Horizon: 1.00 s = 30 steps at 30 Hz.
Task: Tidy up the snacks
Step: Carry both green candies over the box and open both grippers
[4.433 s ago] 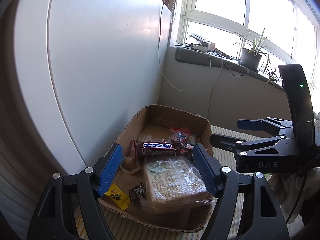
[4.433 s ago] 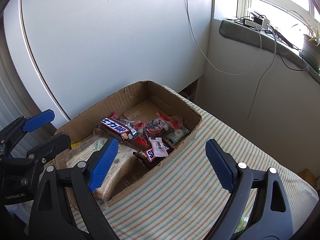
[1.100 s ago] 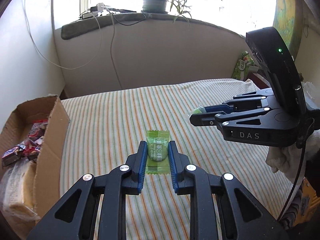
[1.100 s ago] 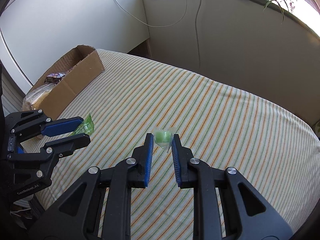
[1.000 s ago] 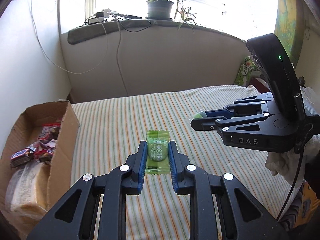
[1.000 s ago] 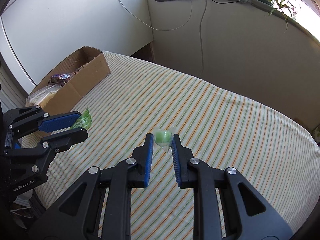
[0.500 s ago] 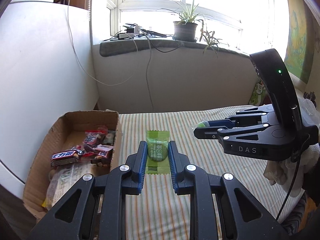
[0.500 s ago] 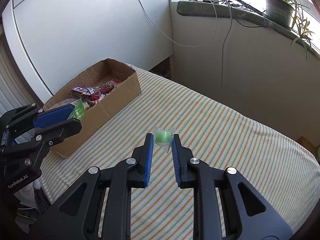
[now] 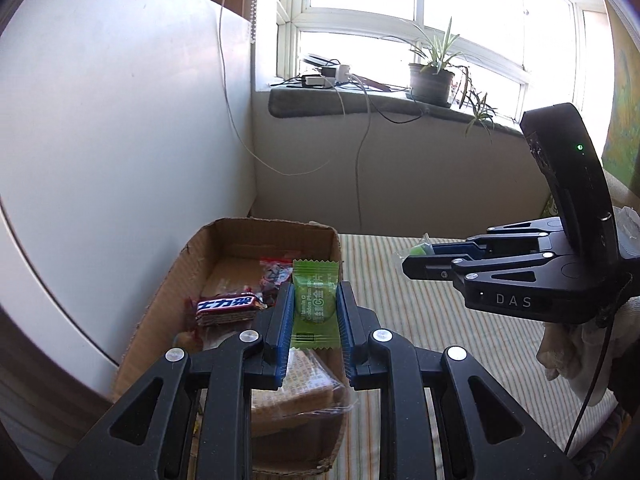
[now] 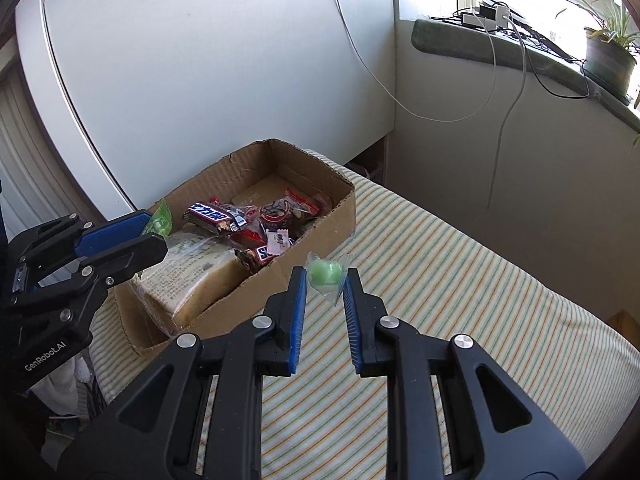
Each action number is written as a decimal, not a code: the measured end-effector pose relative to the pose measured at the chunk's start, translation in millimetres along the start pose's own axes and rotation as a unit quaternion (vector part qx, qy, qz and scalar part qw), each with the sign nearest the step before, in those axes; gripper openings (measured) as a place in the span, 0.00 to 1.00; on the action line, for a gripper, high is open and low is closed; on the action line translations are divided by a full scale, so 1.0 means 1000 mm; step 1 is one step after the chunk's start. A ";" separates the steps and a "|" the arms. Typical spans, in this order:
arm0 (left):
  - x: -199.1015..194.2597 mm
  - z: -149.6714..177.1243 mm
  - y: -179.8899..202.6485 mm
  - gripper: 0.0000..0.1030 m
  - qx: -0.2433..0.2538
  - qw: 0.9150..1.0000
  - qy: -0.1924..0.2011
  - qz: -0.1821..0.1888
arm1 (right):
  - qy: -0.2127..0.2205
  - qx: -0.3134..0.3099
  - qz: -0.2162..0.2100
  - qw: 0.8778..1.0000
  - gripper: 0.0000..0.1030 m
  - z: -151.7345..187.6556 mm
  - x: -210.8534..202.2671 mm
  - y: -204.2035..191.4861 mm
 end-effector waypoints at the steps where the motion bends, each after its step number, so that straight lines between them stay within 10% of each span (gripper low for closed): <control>1: 0.000 0.002 -0.006 0.19 -0.004 1.000 -0.001 -0.003 | 0.000 -0.003 -0.002 1.000 0.19 -0.001 0.002 -0.005; 30: 0.004 0.020 -0.055 0.20 -0.039 0.998 -0.014 -0.037 | -0.025 -0.037 -0.035 0.998 0.19 -0.013 0.068 -0.075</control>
Point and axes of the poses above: each gripper's, at about its wrist camera, not at the fingertips, and x roughly the way its jaws point, y to its right, z to its underside, the point moved 7 cm from there along x, roughly the way its jaws point, and after that the axes turned 14 degrees about x, right-handed, at the moved point
